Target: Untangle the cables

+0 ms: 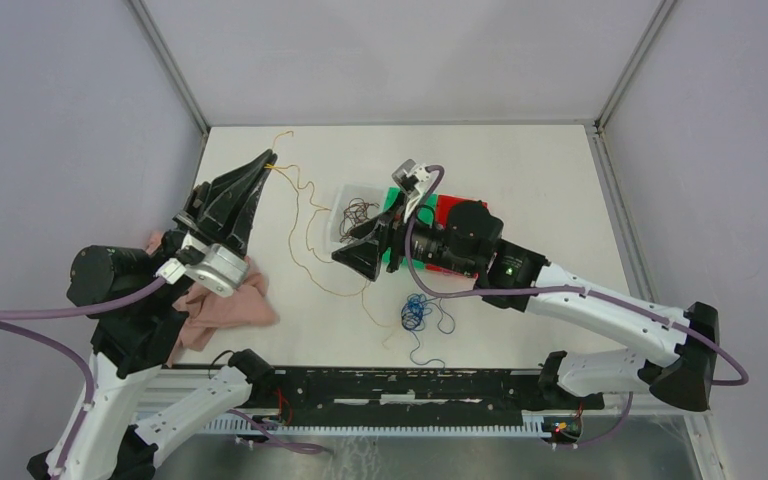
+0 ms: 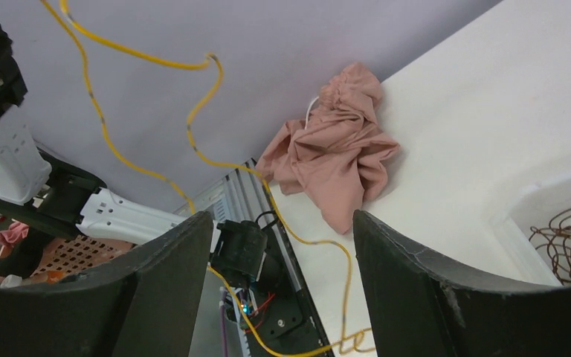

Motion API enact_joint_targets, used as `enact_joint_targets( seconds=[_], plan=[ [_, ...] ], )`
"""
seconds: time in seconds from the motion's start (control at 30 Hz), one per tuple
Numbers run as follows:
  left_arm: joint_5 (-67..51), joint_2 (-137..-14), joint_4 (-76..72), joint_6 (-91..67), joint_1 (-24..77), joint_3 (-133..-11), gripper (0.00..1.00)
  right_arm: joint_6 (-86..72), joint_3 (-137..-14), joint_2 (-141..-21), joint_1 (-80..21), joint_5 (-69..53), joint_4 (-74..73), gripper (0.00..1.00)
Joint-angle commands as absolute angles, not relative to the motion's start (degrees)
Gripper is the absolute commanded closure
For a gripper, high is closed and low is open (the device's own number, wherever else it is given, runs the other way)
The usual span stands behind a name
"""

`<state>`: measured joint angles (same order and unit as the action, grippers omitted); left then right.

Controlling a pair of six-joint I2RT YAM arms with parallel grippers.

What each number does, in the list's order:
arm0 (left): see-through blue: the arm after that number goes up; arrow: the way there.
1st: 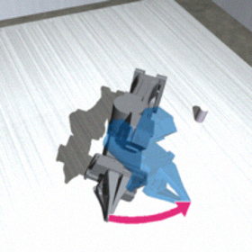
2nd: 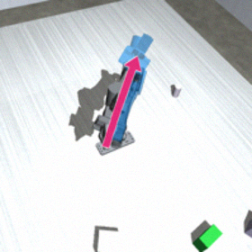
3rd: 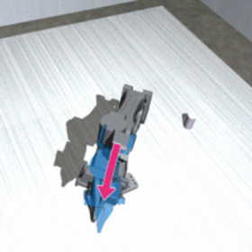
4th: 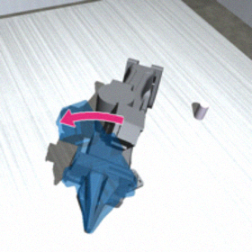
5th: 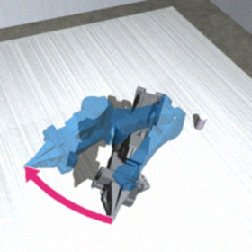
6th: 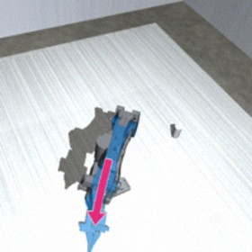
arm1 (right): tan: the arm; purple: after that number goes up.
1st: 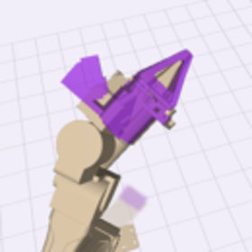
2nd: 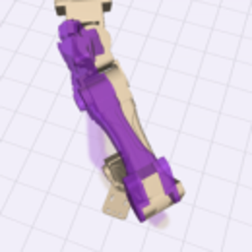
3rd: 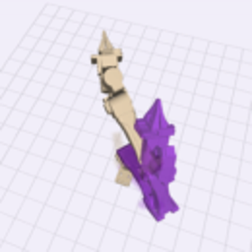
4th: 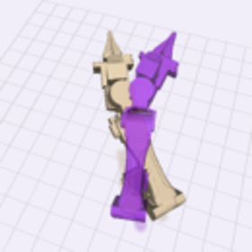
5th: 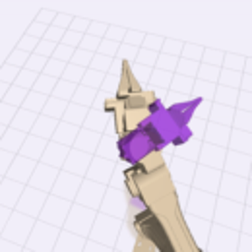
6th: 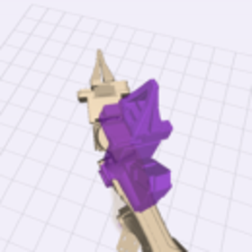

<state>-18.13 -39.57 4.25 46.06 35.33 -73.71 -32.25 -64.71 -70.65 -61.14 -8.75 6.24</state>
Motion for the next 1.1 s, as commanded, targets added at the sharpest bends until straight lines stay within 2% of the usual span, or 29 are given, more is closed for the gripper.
enact_joint_targets(
  seconds=[0.0,0.33,0.77,0.8,0.87,1.07],
  plan=[
    [-17.84,-38.95,3.16,44.19,35.24,-73.46,0.88,-29.42,-68.32,-70.27,-61.56,-9.24,12.23,0.24],
    [-18.11,-38.58,3.07,43.95,35.31,-72.62,0.88,-24.63,-72.74,-73.30,-61.66,-9.04,16.32,0.24],
    [-17.87,-37.96,3.86,43.84,35.20,-71.89,0.87,-21.31,-77.20,-78.49,-63.28,-15.59,19.12,0.28],
    [-17.84,-37.88,3.87,43.83,35.24,-71.77,0.87,-21.00,-77.34,-78.55,-63.29,-14.48,18.80,0.31],
    [-17.69,-37.75,3.85,43.69,35.25,-71.59,0.87,-20.46,-77.67,-78.41,-63.29,-11.05,17.61,0.43],
    [-16.80,-36.50,5.12,43.42,35.24,-70.29,0.86,-17.67,-76.42,-75.62,-63.31,0.04,14.53,0.97]
  ],
)
